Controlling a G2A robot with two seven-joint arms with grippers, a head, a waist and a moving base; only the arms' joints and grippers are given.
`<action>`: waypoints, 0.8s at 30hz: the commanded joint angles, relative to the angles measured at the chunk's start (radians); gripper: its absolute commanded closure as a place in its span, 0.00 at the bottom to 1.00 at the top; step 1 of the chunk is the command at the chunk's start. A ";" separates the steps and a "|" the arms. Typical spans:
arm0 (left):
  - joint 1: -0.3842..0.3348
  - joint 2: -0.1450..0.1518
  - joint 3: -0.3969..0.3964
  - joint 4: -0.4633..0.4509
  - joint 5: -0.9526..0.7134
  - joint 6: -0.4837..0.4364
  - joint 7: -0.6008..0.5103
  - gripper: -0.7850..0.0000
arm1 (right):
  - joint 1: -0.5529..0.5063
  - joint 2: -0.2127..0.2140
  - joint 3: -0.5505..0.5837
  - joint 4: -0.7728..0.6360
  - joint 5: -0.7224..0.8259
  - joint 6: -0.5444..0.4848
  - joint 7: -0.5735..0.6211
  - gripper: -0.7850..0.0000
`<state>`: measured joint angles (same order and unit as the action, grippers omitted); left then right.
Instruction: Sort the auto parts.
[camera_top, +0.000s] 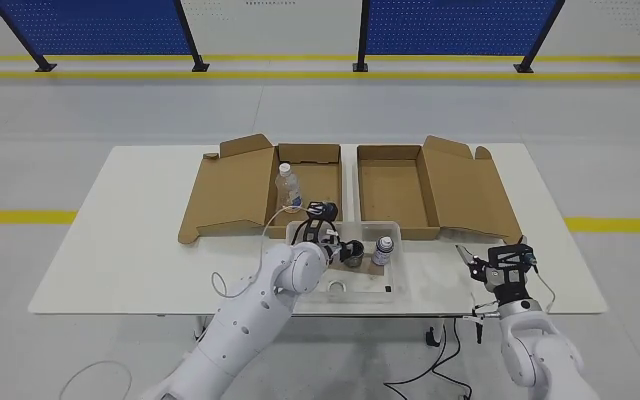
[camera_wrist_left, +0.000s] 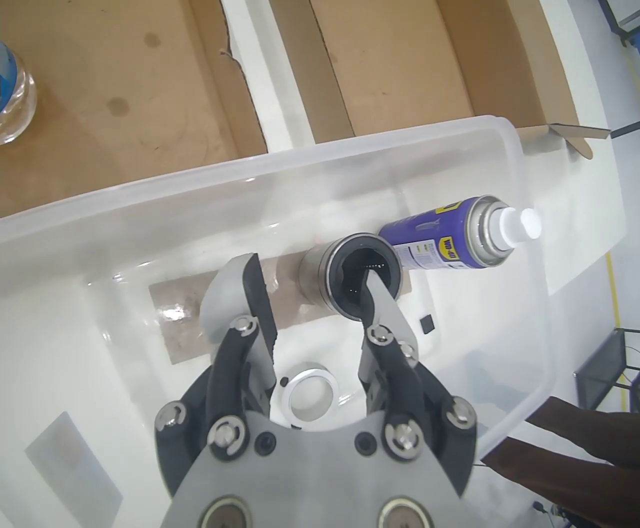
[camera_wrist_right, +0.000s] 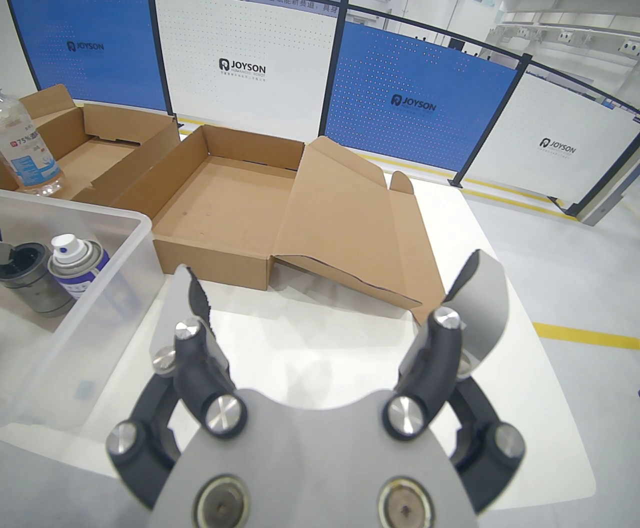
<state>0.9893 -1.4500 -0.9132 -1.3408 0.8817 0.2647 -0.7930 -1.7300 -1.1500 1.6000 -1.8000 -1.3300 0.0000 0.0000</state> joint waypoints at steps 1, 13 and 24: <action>0.000 -0.001 0.001 0.006 -0.001 -0.002 0.001 0.59 | 0.000 0.000 0.000 0.000 0.000 0.000 0.000 0.00; 0.003 -0.005 0.003 0.022 -0.017 -0.023 -0.016 0.83 | 0.000 0.000 0.000 0.000 0.000 0.000 0.000 0.00; 0.009 -0.006 0.009 0.034 -0.026 -0.053 -0.057 0.78 | 0.000 0.000 0.000 0.000 0.000 0.000 0.000 0.00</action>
<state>0.9976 -1.4558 -0.9037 -1.3081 0.8560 0.2130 -0.8491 -1.7300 -1.1500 1.6000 -1.8000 -1.3300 0.0000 0.0000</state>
